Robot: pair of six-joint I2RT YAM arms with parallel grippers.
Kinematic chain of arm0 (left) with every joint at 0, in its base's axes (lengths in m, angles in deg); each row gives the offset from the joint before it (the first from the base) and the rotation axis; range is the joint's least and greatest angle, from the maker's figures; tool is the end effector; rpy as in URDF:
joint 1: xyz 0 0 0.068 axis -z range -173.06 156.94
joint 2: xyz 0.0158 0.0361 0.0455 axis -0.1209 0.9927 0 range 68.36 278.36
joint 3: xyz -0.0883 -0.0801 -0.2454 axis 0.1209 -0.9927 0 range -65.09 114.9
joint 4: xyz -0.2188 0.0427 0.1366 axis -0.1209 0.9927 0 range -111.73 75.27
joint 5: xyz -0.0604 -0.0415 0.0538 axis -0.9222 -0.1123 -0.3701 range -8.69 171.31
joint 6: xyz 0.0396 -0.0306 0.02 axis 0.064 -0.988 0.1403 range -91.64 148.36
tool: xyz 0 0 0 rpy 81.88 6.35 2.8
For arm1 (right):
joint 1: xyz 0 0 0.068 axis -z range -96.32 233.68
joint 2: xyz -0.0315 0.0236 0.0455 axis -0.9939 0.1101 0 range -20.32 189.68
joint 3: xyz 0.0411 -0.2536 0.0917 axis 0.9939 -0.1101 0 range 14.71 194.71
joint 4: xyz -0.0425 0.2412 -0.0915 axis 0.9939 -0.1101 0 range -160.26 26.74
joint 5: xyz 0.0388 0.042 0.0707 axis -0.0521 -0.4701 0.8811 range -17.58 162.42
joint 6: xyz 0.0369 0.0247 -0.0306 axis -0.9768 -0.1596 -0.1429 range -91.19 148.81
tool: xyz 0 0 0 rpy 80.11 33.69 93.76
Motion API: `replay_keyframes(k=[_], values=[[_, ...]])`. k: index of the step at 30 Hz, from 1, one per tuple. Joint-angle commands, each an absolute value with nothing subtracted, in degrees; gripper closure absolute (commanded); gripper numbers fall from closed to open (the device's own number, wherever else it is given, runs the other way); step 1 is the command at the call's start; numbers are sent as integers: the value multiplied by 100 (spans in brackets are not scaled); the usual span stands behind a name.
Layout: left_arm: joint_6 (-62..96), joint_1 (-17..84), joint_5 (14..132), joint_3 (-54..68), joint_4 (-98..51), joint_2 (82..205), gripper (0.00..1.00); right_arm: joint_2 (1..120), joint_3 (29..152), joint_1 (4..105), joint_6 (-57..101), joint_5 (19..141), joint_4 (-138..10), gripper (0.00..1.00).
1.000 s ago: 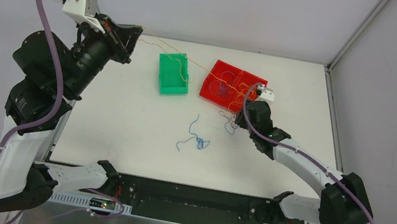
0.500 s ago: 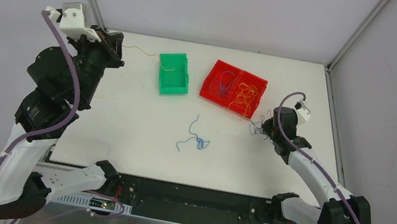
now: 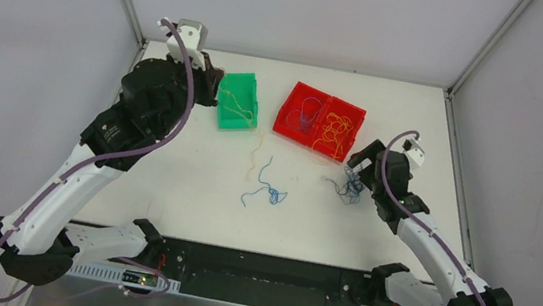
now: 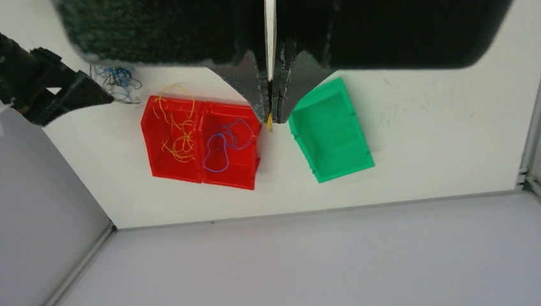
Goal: Untangle the cables
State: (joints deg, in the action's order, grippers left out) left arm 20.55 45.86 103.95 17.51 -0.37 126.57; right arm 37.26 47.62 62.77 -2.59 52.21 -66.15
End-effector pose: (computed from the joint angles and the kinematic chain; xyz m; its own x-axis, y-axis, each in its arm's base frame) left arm 0.1534 -0.1061 0.4993 0.0026 -0.1634 -0.9866 0.2837 0.9462 -0.1559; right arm 0.2112 0.0675 0.2389 -0.3945 0.3728 -0.8399 0.1835 0.9276 0.3255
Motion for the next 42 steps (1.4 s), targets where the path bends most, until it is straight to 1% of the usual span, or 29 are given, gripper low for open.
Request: replay_keyframes(k=[1, 4, 9, 12, 16, 22, 26, 29, 32, 35, 36, 37, 38, 39, 40, 41, 42], values=[[1833, 4579, 9417, 1775, -415, 12719, 100, 3493, 4943, 6005, 31, 5053, -6778, 1], [1693, 4579, 8902, 1698, -415, 12810, 100, 3199, 4846, 5595, 628, 5201, -6421, 1], [1532, 4578, 8002, 1652, -418, 13104, 100, 2700, 4673, 5248, 1398, 6213, -5678, 1], [1504, 4577, 7601, 1694, -416, 13327, 100, 2402, 4600, 5168, 1672, 7037, -5301, 1], [1463, 4588, 7166, 1717, -407, 13579, 100, 2097, 4574, 5066, 1906, 8752, -4708, 1], [1465, 4742, 6608, 1717, -406, 13896, 100, 2060, 4689, 4861, 2087, 9933, -4336, 2], [1565, 4891, 6261, 1753, -407, 14090, 100, 2371, 5043, 4680, 2360, 10064, -4497, 5], [1568, 4981, 5844, 1857, -406, 14274, 100, 2808, 5397, 4442, 2708, 9839, -4667, 7], [1583, 5082, 5525, 1935, -406, 14353, 100, 3372, 5795, 4258, 2930, 9639, -4841, 16], [1602, 5140, 5054, 1981, -407, 14388, 100, 3646, 6009, 4175, 3085, 9572, -4818, 21], [1599, 5138, 4900, 2007, -406, 14392, 100, 3667, 6007, 4153, 3087, 9557, -4741, 24], [1598, 5146, 4764, 2028, -406, 14405, 100, 3660, 5999, 4138, 3087, 9553, -4668, 33], [1590, 5150, 4677, 2047, -412, 14399, 100, 3651, 6000, 4128, 3084, 9580, -4656, 44], [1592, 5150, 4656, 2058, -414, 14384, 100, 3640, 6008, 4119, 3073, 9620, -4675, 64], [1603, 5150, 4688, 2055, -437, 14355, 100, 3619, 6014, 4122, 3068, 9652, -4711, 88], [1609, 5150, 4728, 2033, -466, 14318, 100, 3595, 6012, 4114, 3055, 9668, -4730, 100], [1619, 5150, 4777, 1995, -516, 14285, 95, 3548, 5993, 4114, 3019, 9663, -4729, 100]])
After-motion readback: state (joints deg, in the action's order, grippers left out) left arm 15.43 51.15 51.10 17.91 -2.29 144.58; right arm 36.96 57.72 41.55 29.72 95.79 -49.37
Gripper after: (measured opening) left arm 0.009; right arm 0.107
